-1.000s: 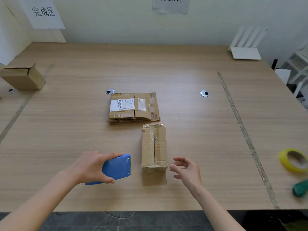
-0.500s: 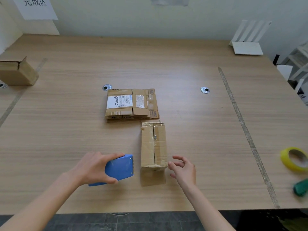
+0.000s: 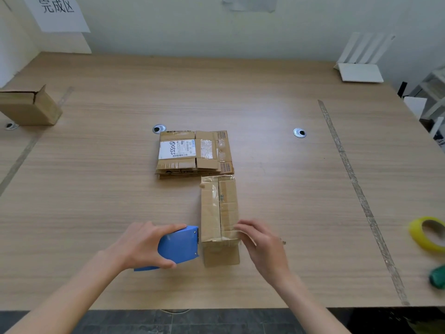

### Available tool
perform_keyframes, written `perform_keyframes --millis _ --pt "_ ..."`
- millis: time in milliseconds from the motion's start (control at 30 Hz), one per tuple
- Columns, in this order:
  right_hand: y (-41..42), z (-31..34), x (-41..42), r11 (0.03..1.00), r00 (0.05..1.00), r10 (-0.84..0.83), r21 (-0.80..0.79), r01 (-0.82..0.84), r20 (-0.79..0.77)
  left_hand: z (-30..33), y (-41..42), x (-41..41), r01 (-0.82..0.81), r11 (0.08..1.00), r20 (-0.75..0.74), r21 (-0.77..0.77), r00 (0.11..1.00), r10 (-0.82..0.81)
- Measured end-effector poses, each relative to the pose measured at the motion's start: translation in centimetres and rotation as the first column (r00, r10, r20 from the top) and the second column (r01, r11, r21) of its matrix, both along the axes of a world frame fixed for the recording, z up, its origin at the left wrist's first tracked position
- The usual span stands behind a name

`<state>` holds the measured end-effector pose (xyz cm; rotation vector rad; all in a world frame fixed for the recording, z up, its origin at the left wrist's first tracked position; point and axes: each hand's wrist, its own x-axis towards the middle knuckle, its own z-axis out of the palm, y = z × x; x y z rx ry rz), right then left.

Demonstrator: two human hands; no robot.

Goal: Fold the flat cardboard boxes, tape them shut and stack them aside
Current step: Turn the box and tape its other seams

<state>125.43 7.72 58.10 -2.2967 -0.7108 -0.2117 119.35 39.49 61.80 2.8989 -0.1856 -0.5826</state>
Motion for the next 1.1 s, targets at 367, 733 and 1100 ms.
perform_keyframes --millis 367,733,1100 --pt "-0.6 -1.0 2.5 0.91 0.942 0.323 -0.304 -0.284 0.088 0.2 0.2 0.0 -0.006 1.0 0.013 -0.003 1.0 0.006" --pt "0.5 -0.1 2.6 0.884 0.949 0.303 -0.348 -0.313 -0.086 0.7 1.0 -0.6 -0.026 1.0 0.01 0.007 1.0 0.026" --pt "6.2 -0.3 0.1 0.912 0.939 0.342 -0.252 -0.324 0.03 1.0 1.4 -1.4 -0.022 1.0 0.034 0.021 0.999 0.021"
